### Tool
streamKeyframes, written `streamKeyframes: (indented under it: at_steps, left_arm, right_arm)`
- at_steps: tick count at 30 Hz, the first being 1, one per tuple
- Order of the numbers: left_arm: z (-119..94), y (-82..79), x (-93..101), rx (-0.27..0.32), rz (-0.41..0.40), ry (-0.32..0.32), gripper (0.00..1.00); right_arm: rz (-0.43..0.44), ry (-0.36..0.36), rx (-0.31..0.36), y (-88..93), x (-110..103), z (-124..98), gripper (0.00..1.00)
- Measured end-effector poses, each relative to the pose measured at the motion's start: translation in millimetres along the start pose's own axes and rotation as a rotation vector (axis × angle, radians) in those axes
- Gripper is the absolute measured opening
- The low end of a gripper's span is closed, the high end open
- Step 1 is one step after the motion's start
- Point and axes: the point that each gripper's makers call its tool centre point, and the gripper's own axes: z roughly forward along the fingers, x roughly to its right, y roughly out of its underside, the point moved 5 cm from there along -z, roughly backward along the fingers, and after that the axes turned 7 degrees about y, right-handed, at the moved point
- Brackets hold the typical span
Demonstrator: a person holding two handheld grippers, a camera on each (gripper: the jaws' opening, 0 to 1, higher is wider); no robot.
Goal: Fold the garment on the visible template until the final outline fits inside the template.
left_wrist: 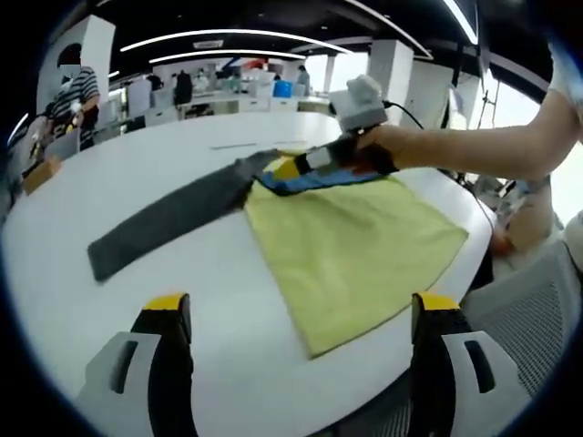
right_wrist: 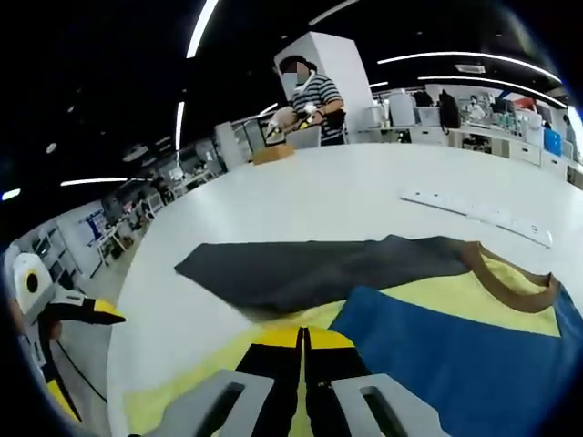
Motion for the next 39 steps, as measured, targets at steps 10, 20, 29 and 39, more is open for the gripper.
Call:
streamKeyframes:
  at_steps: [10, 20, 29, 39]
  left_arm:
    - [-2, -3.8, -0.1, 0.007, 0.011, -0.003, 0.99]
    - [1, -10.1, 2.5, 0.015, 0.027, 0.005, 0.99]
    - [2, -13.7, 6.1, 0.015, 0.040, 0.013, 0.99]
    - [4, -21.8, 12.9, 0.054, 0.044, 0.034, 0.99]
  right_arm:
    - [-0.098, 0.032, -0.011, -3.3, 7, -13, 0.30]
    - [-0.158, 0.072, -0.031, 2.2, 25, -37, 0.63]
    - [-0.100, 0.132, -0.006, 6.5, 51, -68, 0.75]
    - [-0.116, 0.209, 0.005, 12.7, 80, -107, 0.76]
